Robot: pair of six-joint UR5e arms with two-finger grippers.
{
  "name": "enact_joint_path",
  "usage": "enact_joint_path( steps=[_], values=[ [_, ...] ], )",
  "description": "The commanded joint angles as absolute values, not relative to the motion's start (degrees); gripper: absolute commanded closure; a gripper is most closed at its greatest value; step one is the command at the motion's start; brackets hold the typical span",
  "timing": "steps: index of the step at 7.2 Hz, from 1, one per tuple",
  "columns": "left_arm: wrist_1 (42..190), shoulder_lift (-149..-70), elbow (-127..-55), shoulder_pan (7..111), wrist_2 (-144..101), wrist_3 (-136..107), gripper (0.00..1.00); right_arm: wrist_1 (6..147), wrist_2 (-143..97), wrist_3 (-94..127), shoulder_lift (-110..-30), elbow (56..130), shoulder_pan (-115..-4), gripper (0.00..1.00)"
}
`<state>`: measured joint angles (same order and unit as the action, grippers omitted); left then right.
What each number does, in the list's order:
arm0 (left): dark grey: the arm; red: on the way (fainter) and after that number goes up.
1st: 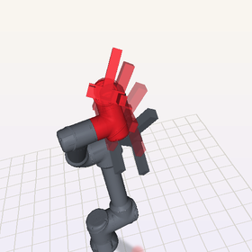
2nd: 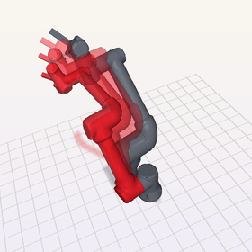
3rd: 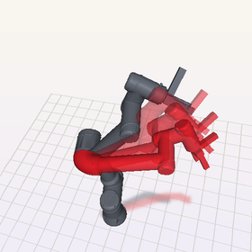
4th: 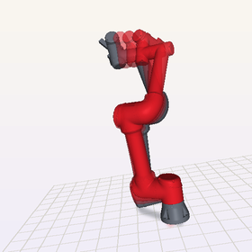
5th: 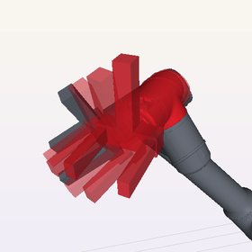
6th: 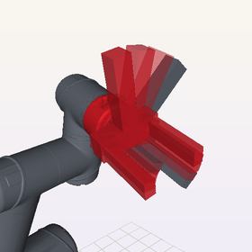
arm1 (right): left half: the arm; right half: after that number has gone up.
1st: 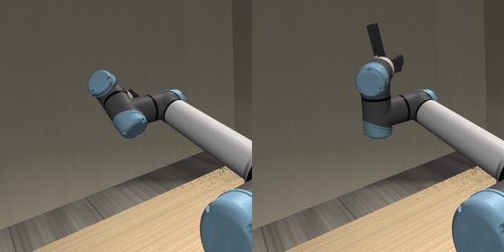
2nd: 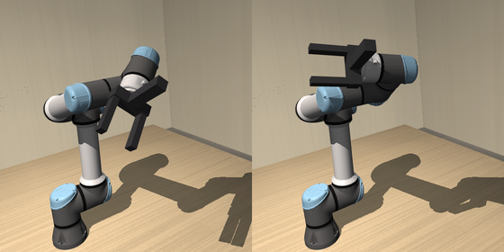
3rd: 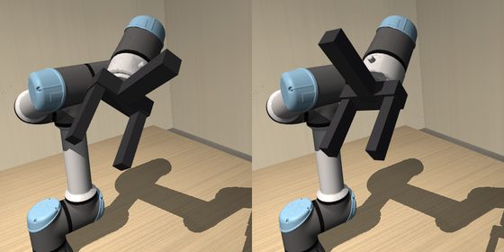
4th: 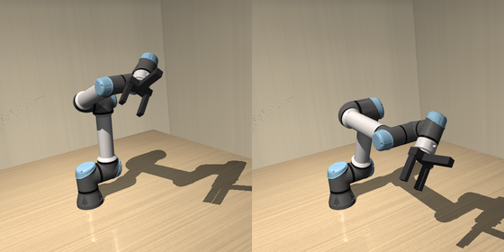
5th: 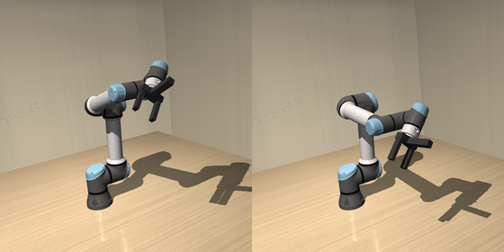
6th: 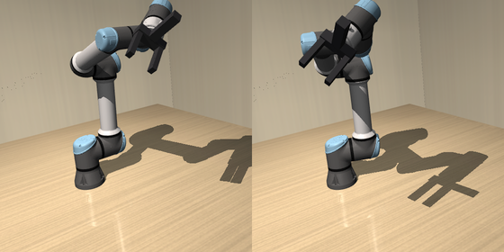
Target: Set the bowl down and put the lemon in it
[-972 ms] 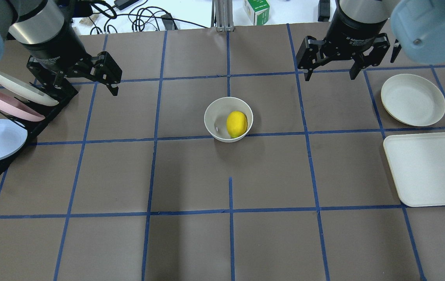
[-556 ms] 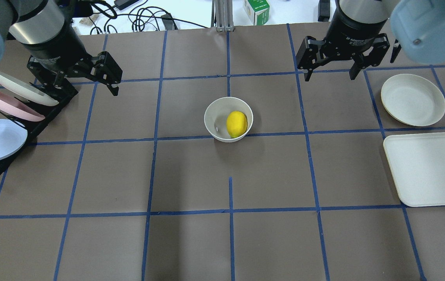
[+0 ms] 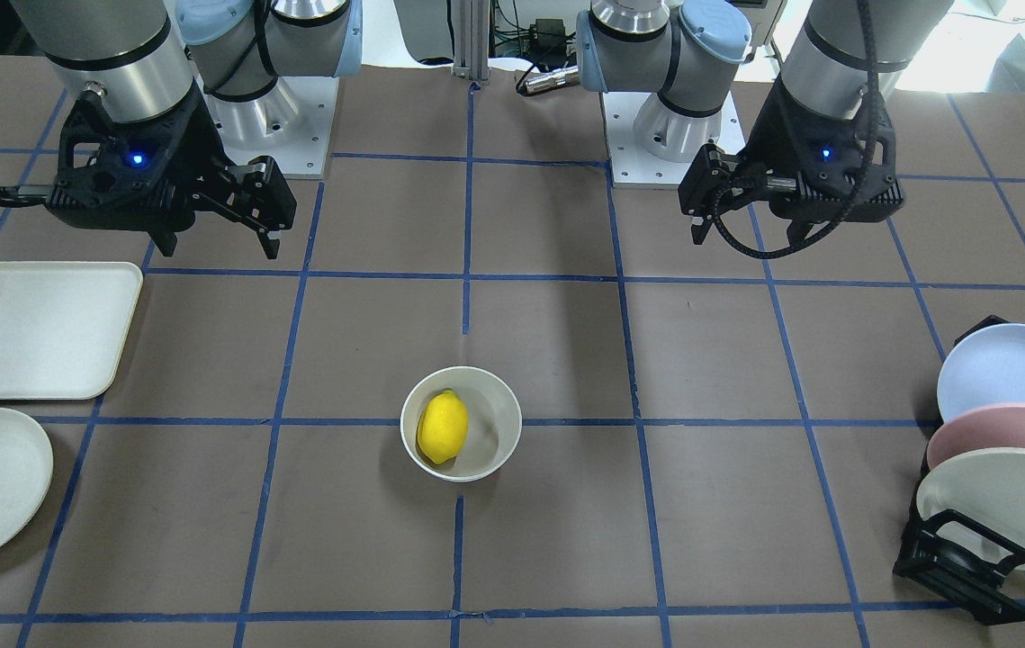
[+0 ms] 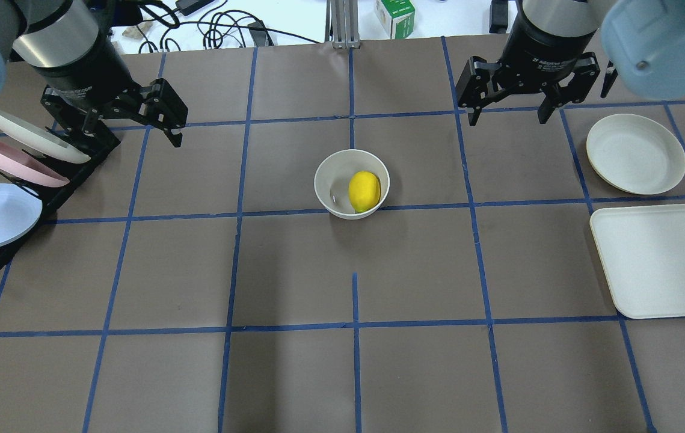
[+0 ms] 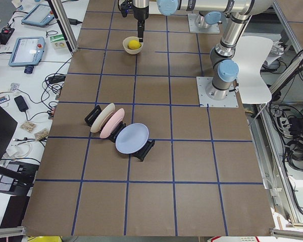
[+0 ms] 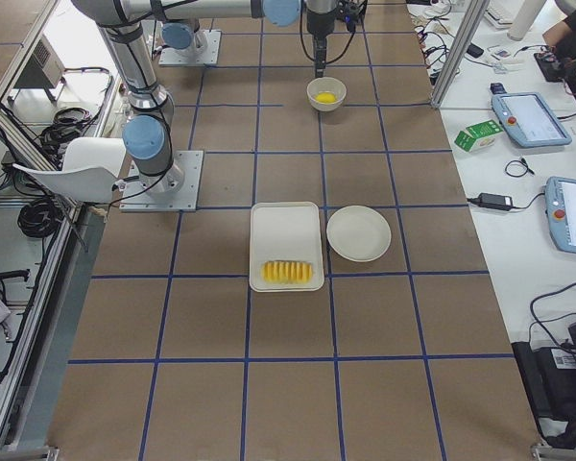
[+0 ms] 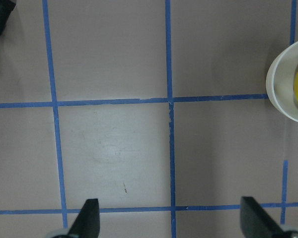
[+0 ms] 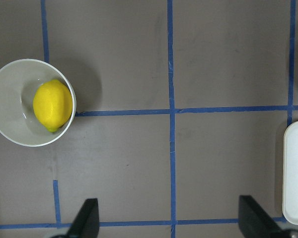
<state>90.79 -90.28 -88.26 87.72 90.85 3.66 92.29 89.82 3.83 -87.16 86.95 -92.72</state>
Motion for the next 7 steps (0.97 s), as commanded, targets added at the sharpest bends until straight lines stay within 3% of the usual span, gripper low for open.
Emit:
enact_joint_path(
  steps=[1,7],
  values=[
    [90.8,-90.4,-88.2,87.7,91.0,3.6,0.00,92.4,89.8,3.9,-87.2,87.2,-92.7,0.00],
    [90.3,-90.4,-88.7,87.7,90.8,3.6,0.00,92.4,89.7,3.9,-87.5,87.3,-92.7,0.00]
  ],
)
